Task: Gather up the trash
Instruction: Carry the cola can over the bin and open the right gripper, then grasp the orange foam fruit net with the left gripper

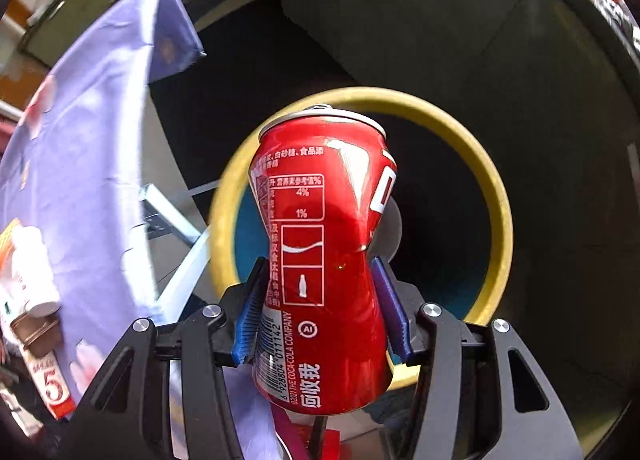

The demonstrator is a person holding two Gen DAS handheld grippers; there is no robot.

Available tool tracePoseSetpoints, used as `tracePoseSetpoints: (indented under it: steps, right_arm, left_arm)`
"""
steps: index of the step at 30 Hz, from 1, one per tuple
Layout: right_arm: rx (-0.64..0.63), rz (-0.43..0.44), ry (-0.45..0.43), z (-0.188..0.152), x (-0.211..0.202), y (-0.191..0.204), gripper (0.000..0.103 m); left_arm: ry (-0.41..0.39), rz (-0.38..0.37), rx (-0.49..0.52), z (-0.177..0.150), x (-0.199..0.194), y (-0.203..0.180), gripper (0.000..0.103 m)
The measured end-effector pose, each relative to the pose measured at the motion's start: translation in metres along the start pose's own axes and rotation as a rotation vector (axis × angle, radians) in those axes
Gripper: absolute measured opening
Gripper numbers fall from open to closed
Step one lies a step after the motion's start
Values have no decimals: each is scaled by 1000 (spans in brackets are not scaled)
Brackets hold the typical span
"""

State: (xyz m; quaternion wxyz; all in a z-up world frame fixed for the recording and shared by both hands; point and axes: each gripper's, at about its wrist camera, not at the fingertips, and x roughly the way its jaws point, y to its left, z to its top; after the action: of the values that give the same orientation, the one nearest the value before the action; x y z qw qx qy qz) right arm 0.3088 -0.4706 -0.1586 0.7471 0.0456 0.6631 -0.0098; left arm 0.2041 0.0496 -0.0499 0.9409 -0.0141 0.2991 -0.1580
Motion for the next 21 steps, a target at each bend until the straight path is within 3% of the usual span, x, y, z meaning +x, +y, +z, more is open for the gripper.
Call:
tracePoseSetpoints:
  steps: [3,15,19,21]
  right_arm:
    - [22,-15,-3,3,11,-4,67]
    - [-36,32,-89,-35,-23,22,67]
    - [-61,38,-110,-52,-32,25,67]
    - [-67,50,-123,-56,-36,26,67]
  left_arm:
    - [-2,-4,2,0,-1,0,96]
    - [-39,-51,67,3,-19,-18,96]
    - [-15,-125,163,2,-26,-44,96]
    - [17,-115,243,1,-23,-62,96]
